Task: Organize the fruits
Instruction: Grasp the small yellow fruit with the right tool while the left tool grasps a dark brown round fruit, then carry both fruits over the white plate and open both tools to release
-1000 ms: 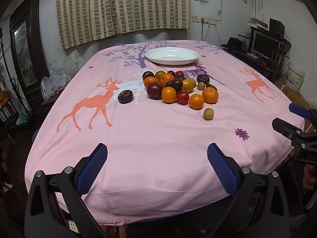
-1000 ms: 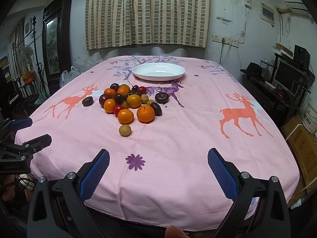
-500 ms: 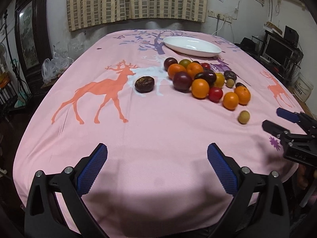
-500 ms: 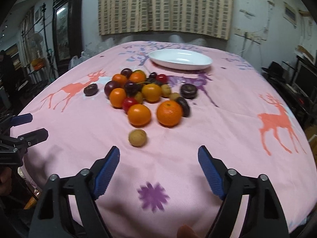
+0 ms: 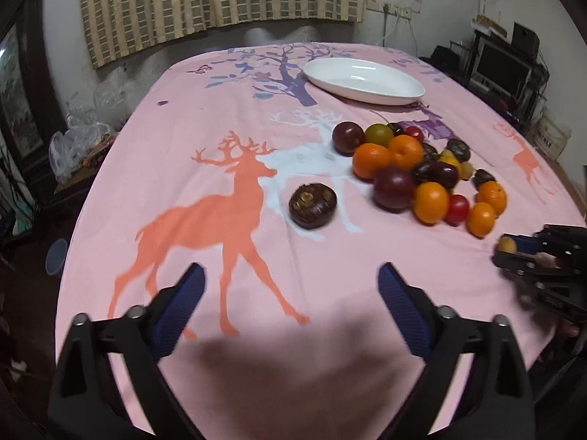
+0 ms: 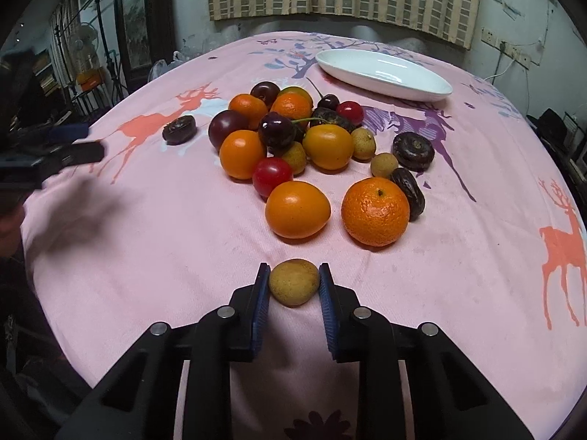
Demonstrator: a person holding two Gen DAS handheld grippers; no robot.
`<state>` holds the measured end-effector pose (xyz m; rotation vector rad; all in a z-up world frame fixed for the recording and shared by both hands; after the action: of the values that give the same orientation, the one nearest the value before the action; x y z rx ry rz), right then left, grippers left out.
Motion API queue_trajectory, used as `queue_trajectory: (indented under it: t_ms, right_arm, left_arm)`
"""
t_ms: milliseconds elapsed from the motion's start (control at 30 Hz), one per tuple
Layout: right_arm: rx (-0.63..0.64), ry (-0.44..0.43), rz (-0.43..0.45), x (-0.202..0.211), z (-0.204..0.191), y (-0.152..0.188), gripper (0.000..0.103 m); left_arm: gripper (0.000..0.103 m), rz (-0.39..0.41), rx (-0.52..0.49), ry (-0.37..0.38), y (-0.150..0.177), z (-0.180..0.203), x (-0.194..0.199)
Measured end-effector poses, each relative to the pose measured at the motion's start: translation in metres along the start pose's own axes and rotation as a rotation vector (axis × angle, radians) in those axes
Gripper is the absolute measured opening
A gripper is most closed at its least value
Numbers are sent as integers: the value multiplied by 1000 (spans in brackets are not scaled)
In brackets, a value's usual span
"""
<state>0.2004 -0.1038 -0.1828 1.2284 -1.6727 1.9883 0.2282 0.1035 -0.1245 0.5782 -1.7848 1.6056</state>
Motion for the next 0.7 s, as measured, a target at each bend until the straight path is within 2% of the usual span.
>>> queue_trajectory:
  t_ms: [67,233,333,433,500,533,633,700]
  right_arm:
    - [-22,-28,-4,4,3,1,26]
    - [-55,-34,40,22,16,-9,26]
    - [-78,-52,56,28,23,-14,26]
    - [-83,-60,60,29,29,-20,27]
    - [-78,-60,65,30,33,-25,27]
    - [-76,-61,68,31,36,-29,27]
    - [-85,-80,92,34,51,-51,27]
    - [-114,-85,127,32,71,-83,27]
  left_arm:
    - [68,-22,-20,48,-8,3,-18]
    - [63,-74,-78,119,-19,15,-61]
    - [60,-96,-77,124,-24,16,-77]
    - [55,-99,-78,128,-26,18,-83]
    - [43,-96,-86,119,-26,17,-85]
    - [41,-95,-87,130,-26,19,-83]
    - [40,-101,-76,122,-27,17,-80]
    - [40,-99,-38,152,-46,14,-76]
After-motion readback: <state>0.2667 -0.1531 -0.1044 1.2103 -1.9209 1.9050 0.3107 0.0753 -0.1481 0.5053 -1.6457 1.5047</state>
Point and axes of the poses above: each gripper's, at about its wrist camera, not at the fingertips, and x roughly against the way its jaws point, z to its right, y to its underside, the point moved 10 cm from there along -x, roughly the way its jaws point, and after that the axes turned 5 degrees about z, right-handed, at the moved point
